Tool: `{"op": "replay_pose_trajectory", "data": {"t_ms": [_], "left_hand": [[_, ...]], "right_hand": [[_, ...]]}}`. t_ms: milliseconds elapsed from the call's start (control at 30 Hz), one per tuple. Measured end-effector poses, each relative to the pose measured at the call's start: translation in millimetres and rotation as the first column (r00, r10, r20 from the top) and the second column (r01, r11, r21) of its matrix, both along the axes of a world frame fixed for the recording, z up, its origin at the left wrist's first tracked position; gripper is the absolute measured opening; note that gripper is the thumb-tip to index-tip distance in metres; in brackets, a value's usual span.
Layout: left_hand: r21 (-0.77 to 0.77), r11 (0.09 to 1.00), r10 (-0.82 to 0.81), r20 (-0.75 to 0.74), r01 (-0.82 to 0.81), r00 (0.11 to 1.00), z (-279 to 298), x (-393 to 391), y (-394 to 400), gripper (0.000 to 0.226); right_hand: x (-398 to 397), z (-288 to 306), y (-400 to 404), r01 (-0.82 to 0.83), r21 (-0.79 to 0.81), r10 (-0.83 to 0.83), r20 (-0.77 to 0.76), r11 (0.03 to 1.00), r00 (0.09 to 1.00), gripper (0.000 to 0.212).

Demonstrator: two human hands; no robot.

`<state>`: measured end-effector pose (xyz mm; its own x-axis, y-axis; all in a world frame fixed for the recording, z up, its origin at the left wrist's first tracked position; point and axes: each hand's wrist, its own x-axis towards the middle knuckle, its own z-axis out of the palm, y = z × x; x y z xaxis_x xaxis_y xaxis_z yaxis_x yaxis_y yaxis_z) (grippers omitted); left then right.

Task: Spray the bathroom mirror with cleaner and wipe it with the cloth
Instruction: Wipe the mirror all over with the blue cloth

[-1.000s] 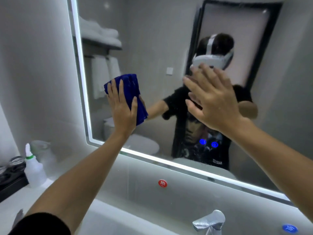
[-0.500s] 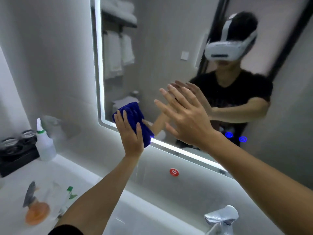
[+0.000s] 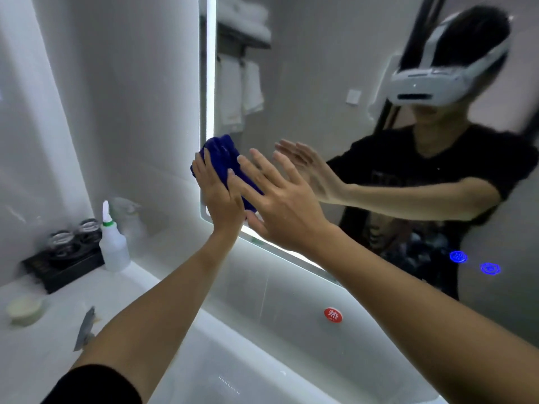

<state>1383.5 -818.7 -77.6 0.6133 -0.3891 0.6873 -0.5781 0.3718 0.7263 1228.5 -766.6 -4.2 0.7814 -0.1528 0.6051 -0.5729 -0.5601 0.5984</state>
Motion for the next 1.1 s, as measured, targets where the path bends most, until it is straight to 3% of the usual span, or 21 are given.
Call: {"op": "replay_pose_trajectory", "data": {"t_ms": [100,267,567,800,1100], "left_hand": [[-0.021,0.998,0.052,0.042,-0.051,0.998,-23,-16,1,0.063],[-0.070,0.997,-0.044,-0.056,0.040,0.997,-58,-71,8,0.056],[-0.066,0.998,-0.016,-0.102,0.010,0.995,-38,-78,4,0.057],[-0.256,0.967,0.054,0.146,-0.015,0.988,47,-127,10,0.054],[-0.338,0.937,0.062,0.416,0.092,0.907,126,-233,38,0.054]], "right_hand": [[-8,-9,-4,-0.001,0.033,0.002,-0.022,0.999,1.000,0.047],[-41,-12,-5,0.028,0.085,-0.024,-0.046,0.996,0.999,0.046],[-113,44,3,0.078,-0.070,-0.075,0.051,0.994,0.996,0.052],[-200,72,26,0.143,-0.142,-0.115,0.185,0.980,0.976,0.052],[-316,101,74,0.297,-0.178,-0.205,0.404,0.938,0.891,0.056]]}}
